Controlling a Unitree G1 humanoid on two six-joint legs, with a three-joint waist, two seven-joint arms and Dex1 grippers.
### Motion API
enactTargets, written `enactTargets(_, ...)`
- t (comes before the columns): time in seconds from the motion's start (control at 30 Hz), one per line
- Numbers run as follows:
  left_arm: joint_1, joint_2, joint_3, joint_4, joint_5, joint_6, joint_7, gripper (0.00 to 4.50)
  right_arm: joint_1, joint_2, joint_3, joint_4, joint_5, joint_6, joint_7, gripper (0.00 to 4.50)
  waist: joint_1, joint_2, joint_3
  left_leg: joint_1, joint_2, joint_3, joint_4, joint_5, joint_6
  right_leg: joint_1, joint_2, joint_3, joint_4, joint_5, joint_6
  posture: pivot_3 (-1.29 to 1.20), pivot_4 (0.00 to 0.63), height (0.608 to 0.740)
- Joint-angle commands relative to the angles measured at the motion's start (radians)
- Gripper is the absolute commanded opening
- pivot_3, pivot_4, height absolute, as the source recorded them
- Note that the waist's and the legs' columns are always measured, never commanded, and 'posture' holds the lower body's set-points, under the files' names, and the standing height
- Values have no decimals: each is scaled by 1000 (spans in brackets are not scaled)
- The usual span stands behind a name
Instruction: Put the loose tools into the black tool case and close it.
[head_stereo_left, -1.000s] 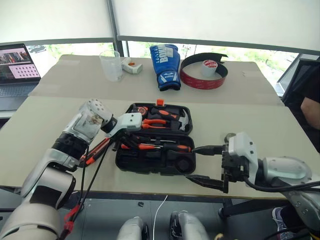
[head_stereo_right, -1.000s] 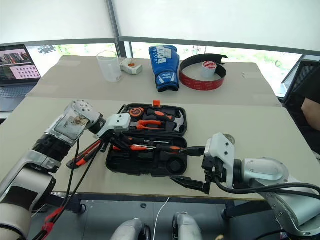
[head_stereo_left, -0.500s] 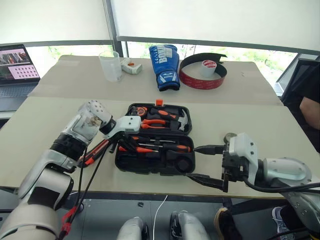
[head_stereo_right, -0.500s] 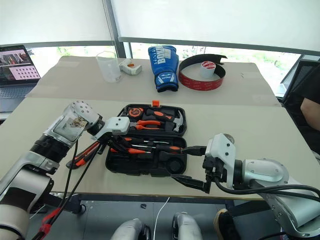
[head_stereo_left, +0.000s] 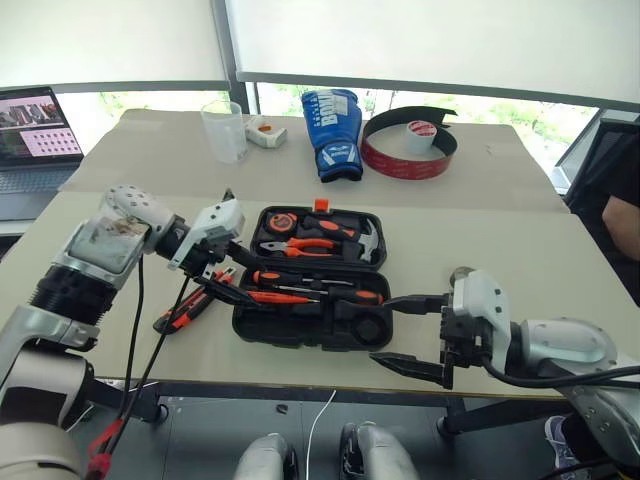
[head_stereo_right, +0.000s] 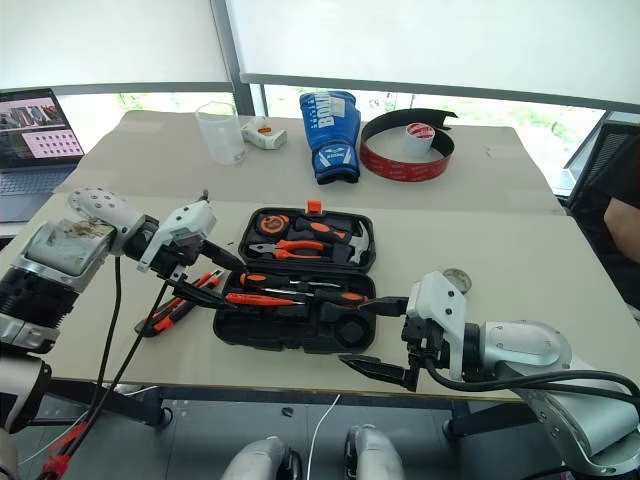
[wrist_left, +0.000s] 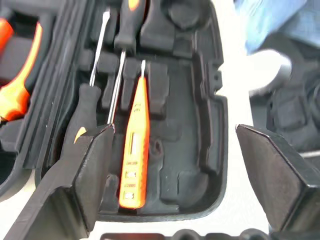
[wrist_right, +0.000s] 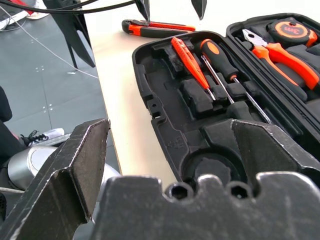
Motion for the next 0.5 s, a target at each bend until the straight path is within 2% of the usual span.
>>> enactTargets(0.03, 38, -76, 84, 26, 0, -46, 98, 2750, -30, -11, -11, -13, 4, -14, 0, 4500, 0, 0, 0, 0, 0, 0, 0, 0, 0, 0, 0, 0, 0, 0, 0, 0, 150, 727)
enactTargets(0.27, 125, -180, 145, 31, 11, -84, 208, 232, -40, -22, -21, 3, 7, -8, 8, 4500, -2, 0, 0, -1, 0, 1, 2, -1, 2, 0, 0, 1, -1, 1, 2, 0, 150, 727)
enactTargets(0.3, 143, -183, 150, 21, 11, -84, 212, 73, -38, -25, -23, 5, 8, -8, 9, 4500, -3, 0, 0, -1, 0, 1, 2, -1, 2, 0, 0, 1, -1, 1, 2, 0, 150, 727)
enactTargets(0.5, 194, -148, 131, -22, 54, -67, 193, 73, -31, -26, -20, 8, 11, -7, 3, 4500, -3, 0, 0, 0, 0, 1, 2, -1, 2, 0, 0, 1, 0, 1, 2, 0, 150, 727)
